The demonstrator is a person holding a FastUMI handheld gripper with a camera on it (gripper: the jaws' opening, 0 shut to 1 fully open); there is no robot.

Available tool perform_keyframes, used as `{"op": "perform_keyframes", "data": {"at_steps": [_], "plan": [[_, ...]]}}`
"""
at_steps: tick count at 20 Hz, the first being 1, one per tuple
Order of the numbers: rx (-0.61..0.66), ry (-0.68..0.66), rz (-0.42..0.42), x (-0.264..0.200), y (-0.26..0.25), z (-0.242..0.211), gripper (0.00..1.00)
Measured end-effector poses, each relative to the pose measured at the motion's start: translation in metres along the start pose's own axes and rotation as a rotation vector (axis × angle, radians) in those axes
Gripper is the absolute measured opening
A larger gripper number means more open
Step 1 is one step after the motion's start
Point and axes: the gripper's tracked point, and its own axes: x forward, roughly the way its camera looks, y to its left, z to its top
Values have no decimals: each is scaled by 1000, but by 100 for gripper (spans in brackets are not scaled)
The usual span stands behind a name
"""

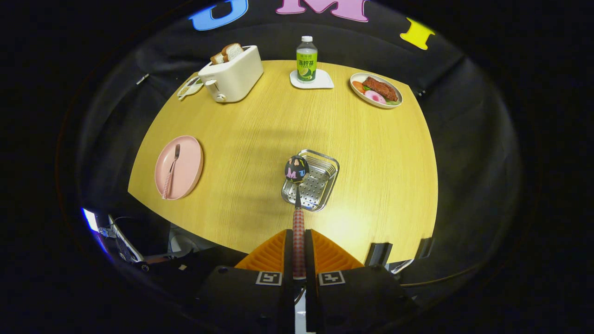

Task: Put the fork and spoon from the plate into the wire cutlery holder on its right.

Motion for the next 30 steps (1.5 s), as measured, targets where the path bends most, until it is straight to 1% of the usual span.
{"op": "perform_keyframes", "data": {"at_steps": [4, 8, 12, 17, 21, 27, 30], "plan": [[9, 19, -10, 3, -8, 3, 14], [14, 46, -19, 2, -15, -7, 14], [16, 99, -31, 24, -21, -7, 14], [-15, 175, -44, 51, -25, -3, 14], [-11, 203, -33, 66, -23, 6, 14], [-21, 227, -6, 63, -16, 3, 15], [-30, 225, -10, 61, -17, 2, 15]]}}
